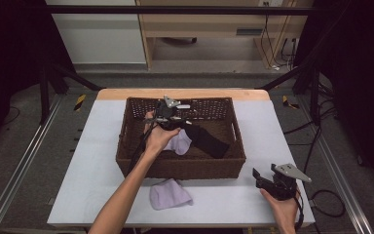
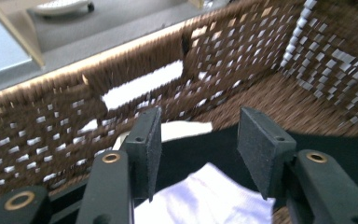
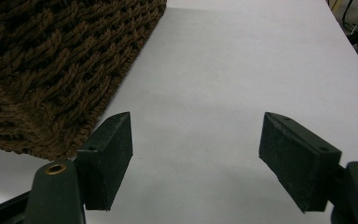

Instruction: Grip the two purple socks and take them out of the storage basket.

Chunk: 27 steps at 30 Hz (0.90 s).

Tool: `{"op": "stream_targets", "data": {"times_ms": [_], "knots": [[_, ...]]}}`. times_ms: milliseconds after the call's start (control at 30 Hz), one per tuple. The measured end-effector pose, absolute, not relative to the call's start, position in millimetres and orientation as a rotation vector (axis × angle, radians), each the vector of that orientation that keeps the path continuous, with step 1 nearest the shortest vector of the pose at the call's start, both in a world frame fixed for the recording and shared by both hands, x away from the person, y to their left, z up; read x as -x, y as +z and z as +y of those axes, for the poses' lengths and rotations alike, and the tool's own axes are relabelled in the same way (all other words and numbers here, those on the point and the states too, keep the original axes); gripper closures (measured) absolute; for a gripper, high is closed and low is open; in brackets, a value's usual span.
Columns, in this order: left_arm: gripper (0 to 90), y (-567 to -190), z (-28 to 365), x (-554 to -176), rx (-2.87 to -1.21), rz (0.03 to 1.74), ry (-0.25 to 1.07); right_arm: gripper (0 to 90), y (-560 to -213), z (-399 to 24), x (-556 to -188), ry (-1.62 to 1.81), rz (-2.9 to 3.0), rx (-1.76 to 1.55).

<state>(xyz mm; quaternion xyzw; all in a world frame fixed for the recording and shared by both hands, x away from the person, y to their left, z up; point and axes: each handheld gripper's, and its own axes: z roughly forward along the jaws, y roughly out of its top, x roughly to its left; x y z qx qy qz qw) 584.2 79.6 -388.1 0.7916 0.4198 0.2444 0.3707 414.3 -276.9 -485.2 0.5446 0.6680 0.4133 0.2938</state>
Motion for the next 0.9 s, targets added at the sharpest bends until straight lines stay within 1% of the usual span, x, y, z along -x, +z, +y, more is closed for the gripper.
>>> {"op": "stream_targets", "data": {"times_ms": [267,333,433,467,500,567,600,700,767,867,900], "knots": [[51.1,-410.1,79.0,-585.5,-2.104,1.089,0.603,25.8,-485.2,-277.1,-414.2,1.101,1.776,-1.451],[51.5,-410.4,79.8,-586.1,-2.104,1.101,0.583,25.9,-485.2,-277.3,-414.2,1.101,1.776,-1.454],[52.0,-411.8,80.1,-586.3,-2.112,1.103,0.593,25.9,-485.2,-277.3,-414.5,1.099,1.780,-1.460],[51.9,-416.4,79.5,-588.0,-2.152,1.108,0.592,26.0,-485.2,-277.2,-414.5,1.099,1.780,-1.458],[51.8,-416.4,79.5,-588.0,-2.152,1.108,0.592,26.0,-485.2,-277.2,-414.5,1.099,1.780,-1.458],[51.3,-421.2,80.6,-591.3,-2.176,1.129,0.586,26.0,-485.3,-277.2,-414.3,1.101,1.778,-1.454],[51.4,-426.5,81.8,-595.1,-2.191,1.167,0.561,26.1,-485.1,-277.0,-413.7,1.101,1.776,-1.450],[51.5,-428.5,82.2,-596.5,-2.199,1.175,0.547,26.2,-485.0,-276.9,-413.5,1.103,1.777,-1.450],[51.4,-428.4,81.3,-595.8,-2.199,1.162,0.547,26.2,-485.1,-277.3,-413.9,1.103,1.778,-1.452],[51.6,-432.0,79.1,-595.6,-2.247,1.145,0.530,26.3,-485.2,-277.0,-414.0,1.101,1.780,-1.449],[52.9,-432.0,79.1,-595.6,-2.247,1.145,0.530,26.3,-485.2,-277.0,-414.0,1.101,1.780,-1.449]]}}
